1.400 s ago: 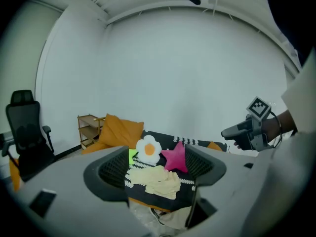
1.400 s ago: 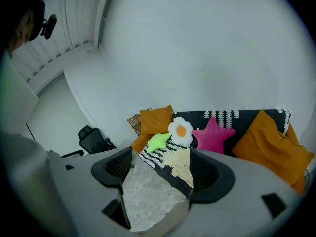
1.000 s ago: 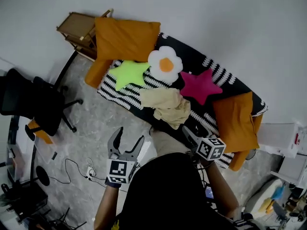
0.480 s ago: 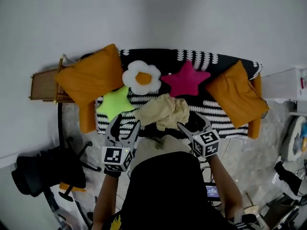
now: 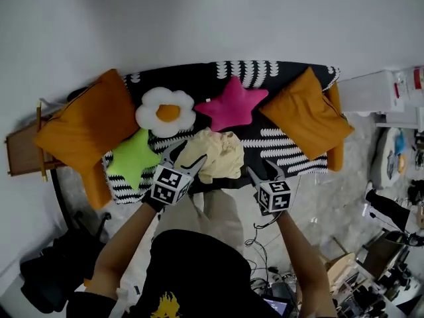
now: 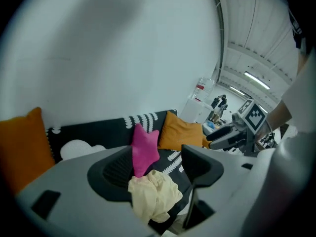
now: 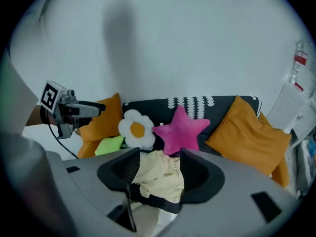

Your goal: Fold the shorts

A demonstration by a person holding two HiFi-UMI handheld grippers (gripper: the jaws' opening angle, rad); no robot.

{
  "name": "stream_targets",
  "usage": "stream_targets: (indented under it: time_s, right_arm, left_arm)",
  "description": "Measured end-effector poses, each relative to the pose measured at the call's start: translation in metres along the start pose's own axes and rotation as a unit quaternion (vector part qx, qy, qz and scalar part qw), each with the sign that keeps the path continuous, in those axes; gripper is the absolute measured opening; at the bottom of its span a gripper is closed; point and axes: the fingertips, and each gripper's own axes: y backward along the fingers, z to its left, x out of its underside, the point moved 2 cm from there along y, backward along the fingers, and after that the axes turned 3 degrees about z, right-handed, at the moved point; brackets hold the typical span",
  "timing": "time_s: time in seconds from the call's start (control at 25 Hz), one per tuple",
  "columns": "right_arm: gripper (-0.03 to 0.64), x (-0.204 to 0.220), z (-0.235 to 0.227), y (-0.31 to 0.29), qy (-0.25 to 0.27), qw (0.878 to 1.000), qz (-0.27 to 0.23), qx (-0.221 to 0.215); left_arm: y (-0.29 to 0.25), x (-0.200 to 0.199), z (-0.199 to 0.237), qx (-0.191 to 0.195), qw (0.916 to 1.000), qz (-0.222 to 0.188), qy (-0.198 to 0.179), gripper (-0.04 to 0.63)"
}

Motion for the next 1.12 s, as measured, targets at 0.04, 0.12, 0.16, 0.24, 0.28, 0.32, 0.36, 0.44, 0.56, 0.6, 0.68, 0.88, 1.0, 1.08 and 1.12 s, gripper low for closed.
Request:
stream_targets:
  time_s: [0.04,0.12,0.16,0.24,0.28,0.32,0.36,0.44,0.56,0.6,0.68,0.88,1.0,1.08,1.12]
  right_arm:
    - [0.267,0.005,-0.006,-0.014,-0.010,1.000,0.003,0.010]
    - [0.250,0.018,-0.020,-0.048,-0.020,0.999,0.009,0.023]
    - [0.249,0.024,-0.030,-0.071,-0.021,0.999,0.013,0.028]
    - [0.245,0.034,-0.047,-0.127,-0.021,0.999,0.021,0.037]
    - [0.245,0.041,-0.051,-0.156,-0.026,0.998,0.024,0.042]
    - [0.244,0.050,-0.052,-0.184,-0.035,0.998,0.030,0.050]
    - [0.236,0.060,-0.052,-0.209,-0.044,0.997,0.037,0.058]
    - [0.208,0.078,-0.058,-0.253,-0.055,0.995,0.048,0.072]
    - [0.192,0.089,-0.072,-0.310,-0.042,0.995,0.052,0.079]
    - [0.186,0.091,-0.074,-0.325,-0.036,0.995,0.052,0.077]
    - [0.181,0.099,-0.073,-0.352,-0.034,0.995,0.052,0.072]
    - [0.179,0.130,-0.111,-0.405,-0.036,0.993,0.066,0.091]
    - [0.124,0.150,-0.130,-0.415,0.013,0.988,0.101,0.120]
    - [0.036,0.156,-0.142,-0.405,0.034,0.983,0.105,0.145]
    - [0.029,0.159,-0.147,-0.398,0.030,0.983,0.105,0.150]
  left_arm:
    - [-0.017,0.009,0.007,0.012,0.9998,0.013,0.000,0.316]
    - [-0.052,0.027,0.019,0.023,0.9990,0.039,-0.008,0.315]
    - [-0.072,0.037,0.027,0.024,0.9983,0.051,-0.017,0.313]
    - [-0.115,0.055,0.047,0.025,0.9965,0.069,-0.039,0.311]
    - [-0.137,0.067,0.060,0.025,0.9955,0.075,-0.052,0.305]
    - [-0.156,0.081,0.073,0.027,0.9944,0.081,-0.063,0.294]
    - [-0.174,0.096,0.083,0.030,0.9931,0.086,-0.074,0.285]
    - [-0.210,0.129,0.102,0.032,0.9901,0.104,-0.088,0.272]
    - [-0.260,0.181,0.129,0.025,0.9832,0.154,-0.094,0.272]
    - [-0.272,0.199,0.136,0.023,0.9802,0.173,-0.094,0.272]
    - [-0.292,0.229,0.147,0.022,0.9744,0.203,-0.094,0.263]
    - [-0.355,0.283,0.144,0.018,0.9597,0.256,-0.114,0.259]
    - [-0.357,0.305,0.138,0.003,0.9506,0.276,-0.142,0.076]
    - [-0.346,0.309,0.137,-0.002,0.9495,0.268,-0.163,0.020]
    - [-0.338,0.309,0.135,-0.002,0.9500,0.263,-0.168,0.020]
